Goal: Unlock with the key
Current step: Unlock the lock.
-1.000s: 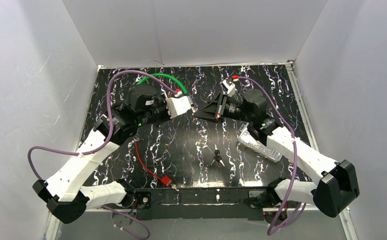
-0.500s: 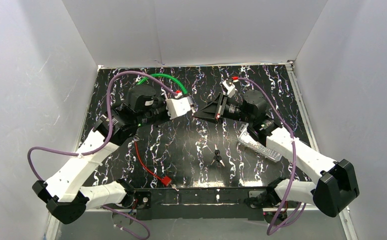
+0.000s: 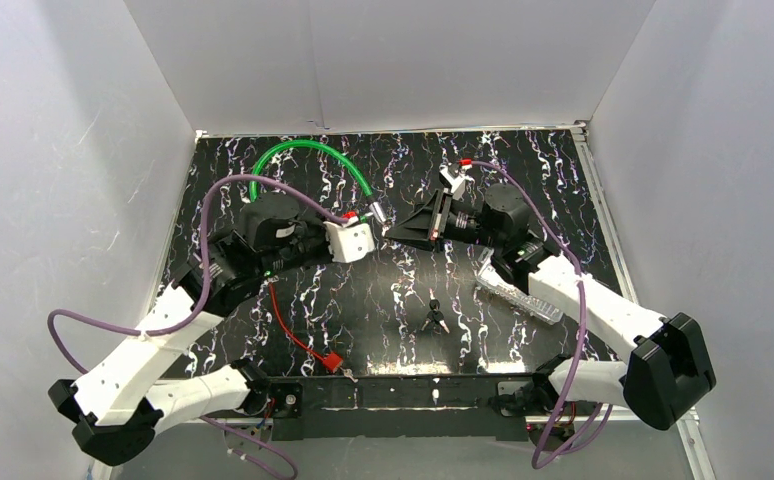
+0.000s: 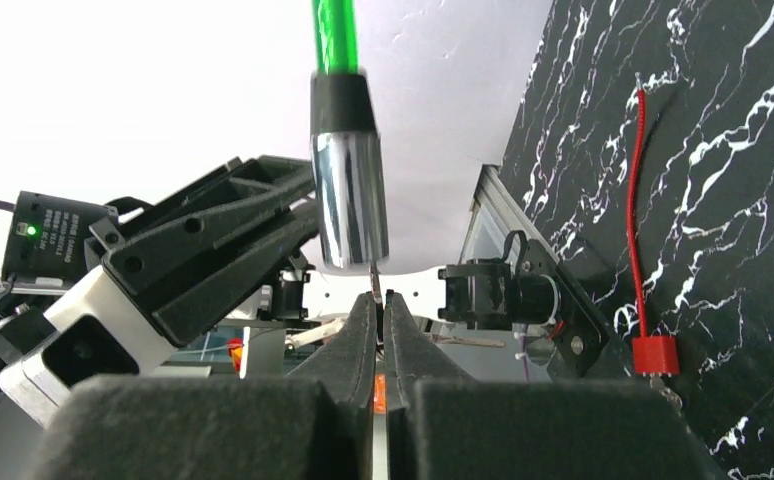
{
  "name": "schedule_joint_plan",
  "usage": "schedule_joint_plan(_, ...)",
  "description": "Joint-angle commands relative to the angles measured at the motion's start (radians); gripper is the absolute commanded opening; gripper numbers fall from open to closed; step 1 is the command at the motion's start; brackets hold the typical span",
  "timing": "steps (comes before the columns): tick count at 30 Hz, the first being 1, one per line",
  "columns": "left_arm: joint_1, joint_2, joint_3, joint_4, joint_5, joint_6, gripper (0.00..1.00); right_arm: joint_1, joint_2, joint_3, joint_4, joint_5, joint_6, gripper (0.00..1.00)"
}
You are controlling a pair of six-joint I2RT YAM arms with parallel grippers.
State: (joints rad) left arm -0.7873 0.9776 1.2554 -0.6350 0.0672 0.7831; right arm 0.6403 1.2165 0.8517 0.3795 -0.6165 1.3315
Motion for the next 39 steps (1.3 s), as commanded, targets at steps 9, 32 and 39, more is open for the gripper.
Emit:
schedule_joint_plan(9,-0.047,-0.059,-0.024,0.082,0.102,0.057,0.0,-0.007,0.012,-0.01,0.163,0.025,0.031,0.01)
schedule_joint_plan(32,-0.136,-0.121,-0.012,0.02,0.256,0.086,0.0,-0.007,-0.046,0.1,0.111,0.041,-0.033,0.63)
schedule_joint_plan(39,-0.143,-0.134,-0.054,0.025,0.19,0.092,0.0,-0.007,-0.165,0.139,-0.012,0.052,-0.153,0.74)
